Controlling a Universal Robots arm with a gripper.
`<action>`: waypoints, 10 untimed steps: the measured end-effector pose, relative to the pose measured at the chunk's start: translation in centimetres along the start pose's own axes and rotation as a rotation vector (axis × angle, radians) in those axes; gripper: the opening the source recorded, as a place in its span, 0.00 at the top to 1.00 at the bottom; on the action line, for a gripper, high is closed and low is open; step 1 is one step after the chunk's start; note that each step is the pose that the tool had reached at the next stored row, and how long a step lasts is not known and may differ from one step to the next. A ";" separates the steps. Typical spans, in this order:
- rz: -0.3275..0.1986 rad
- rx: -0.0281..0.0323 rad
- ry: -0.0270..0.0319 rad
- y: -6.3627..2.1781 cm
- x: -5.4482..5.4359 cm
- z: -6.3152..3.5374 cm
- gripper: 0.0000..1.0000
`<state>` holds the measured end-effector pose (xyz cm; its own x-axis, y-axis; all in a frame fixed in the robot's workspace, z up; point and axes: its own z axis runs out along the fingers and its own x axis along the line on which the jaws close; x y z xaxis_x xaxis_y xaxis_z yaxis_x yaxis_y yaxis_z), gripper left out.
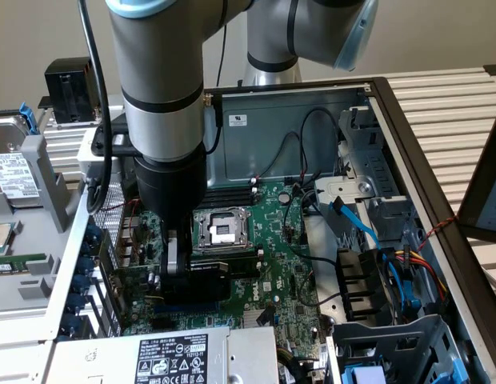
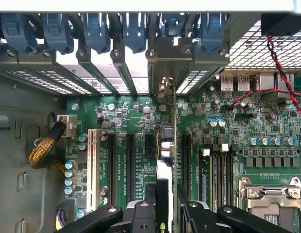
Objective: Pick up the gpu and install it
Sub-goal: 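Insert the gpu into the slot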
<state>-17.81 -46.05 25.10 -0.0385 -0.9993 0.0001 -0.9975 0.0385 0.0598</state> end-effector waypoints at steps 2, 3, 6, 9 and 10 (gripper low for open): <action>0.000 0.0000 0.0000 0.00 0.0 0.00 0.73; 0.000 0.0000 0.0001 0.00 0.0 0.00 0.73; 0.000 -0.0001 0.0000 -0.03 0.0 0.00 0.73; 0.000 0.0000 0.0000 -0.06 0.0 0.00 0.73; 0.000 -0.0001 0.0000 -0.08 0.0 0.00 0.73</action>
<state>-17.73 -46.09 25.09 -0.0386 -0.9993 0.0001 -0.9975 0.0385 0.0599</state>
